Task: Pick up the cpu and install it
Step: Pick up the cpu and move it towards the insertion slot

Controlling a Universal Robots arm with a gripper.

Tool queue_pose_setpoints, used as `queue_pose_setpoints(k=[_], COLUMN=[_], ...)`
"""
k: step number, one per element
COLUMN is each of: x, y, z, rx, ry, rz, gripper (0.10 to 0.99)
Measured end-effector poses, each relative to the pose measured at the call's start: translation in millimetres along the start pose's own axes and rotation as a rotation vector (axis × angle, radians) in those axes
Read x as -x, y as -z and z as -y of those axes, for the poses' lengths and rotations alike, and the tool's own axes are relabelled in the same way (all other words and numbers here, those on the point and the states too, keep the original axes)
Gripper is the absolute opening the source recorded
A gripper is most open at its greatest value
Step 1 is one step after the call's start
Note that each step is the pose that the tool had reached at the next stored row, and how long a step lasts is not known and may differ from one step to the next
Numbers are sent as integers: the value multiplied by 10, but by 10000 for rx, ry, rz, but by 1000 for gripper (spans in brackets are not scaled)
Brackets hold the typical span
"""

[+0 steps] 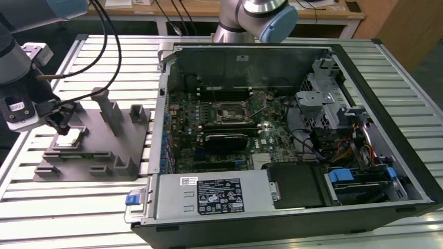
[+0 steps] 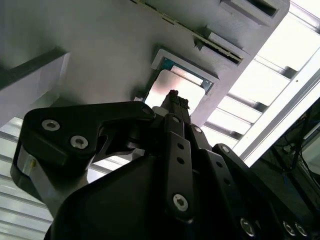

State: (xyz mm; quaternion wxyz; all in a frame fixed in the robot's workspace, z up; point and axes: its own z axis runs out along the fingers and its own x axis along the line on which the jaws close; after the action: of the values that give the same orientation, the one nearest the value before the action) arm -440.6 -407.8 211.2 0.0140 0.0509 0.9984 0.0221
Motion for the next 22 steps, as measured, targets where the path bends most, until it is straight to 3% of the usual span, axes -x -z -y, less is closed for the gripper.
queue_pose_setpoints(k=[9, 19, 21, 22], x=[-16, -17, -17, -17], y=[-119, -126, -126, -126], z=[30, 33, 33, 33], rx=[-2, -13, -14, -15], ry=[0, -1, -2, -1], rz=[0, -1, 0, 0], gripper=[106, 114, 231, 231])
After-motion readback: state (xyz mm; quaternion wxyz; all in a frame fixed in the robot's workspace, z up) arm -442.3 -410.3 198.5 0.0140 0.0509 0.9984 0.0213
